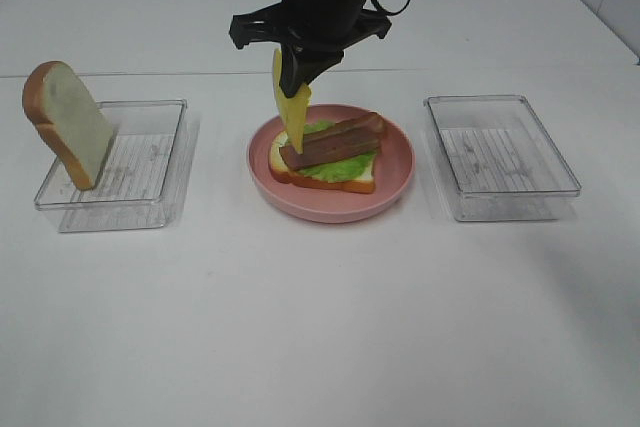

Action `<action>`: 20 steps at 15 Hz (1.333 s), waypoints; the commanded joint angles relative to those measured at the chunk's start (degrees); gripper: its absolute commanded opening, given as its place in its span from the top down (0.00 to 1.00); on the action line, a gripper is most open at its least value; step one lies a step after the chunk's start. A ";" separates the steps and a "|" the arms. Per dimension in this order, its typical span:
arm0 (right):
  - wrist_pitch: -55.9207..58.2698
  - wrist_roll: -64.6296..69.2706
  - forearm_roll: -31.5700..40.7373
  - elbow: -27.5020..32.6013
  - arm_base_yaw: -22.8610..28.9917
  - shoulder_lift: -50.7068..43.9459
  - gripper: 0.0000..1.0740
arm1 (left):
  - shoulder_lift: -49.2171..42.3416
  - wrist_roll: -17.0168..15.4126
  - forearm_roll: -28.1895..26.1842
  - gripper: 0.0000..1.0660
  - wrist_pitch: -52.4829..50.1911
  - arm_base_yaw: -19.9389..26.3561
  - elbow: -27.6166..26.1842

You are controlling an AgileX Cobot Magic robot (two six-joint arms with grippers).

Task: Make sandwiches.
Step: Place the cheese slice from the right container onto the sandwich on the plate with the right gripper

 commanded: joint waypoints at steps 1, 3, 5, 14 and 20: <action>-2.58 -2.35 2.06 0.23 0.17 2.64 1.00 | -0.92 0.11 0.00 0.05 -0.29 0.17 0.06; -3.32 -2.69 0.29 0.23 0.06 3.78 1.00 | -0.92 0.11 0.00 0.05 -0.29 0.17 0.06; -3.61 -2.46 -3.09 0.23 0.06 5.04 1.00 | -0.92 0.11 0.00 0.05 -0.29 0.17 0.06; -4.41 2.46 -18.05 0.29 0.00 7.05 1.00 | -0.92 0.11 0.00 0.05 -0.29 0.17 0.06; -2.69 5.73 -22.75 0.29 0.06 8.48 0.35 | -0.92 0.11 0.00 0.05 -0.29 0.17 0.06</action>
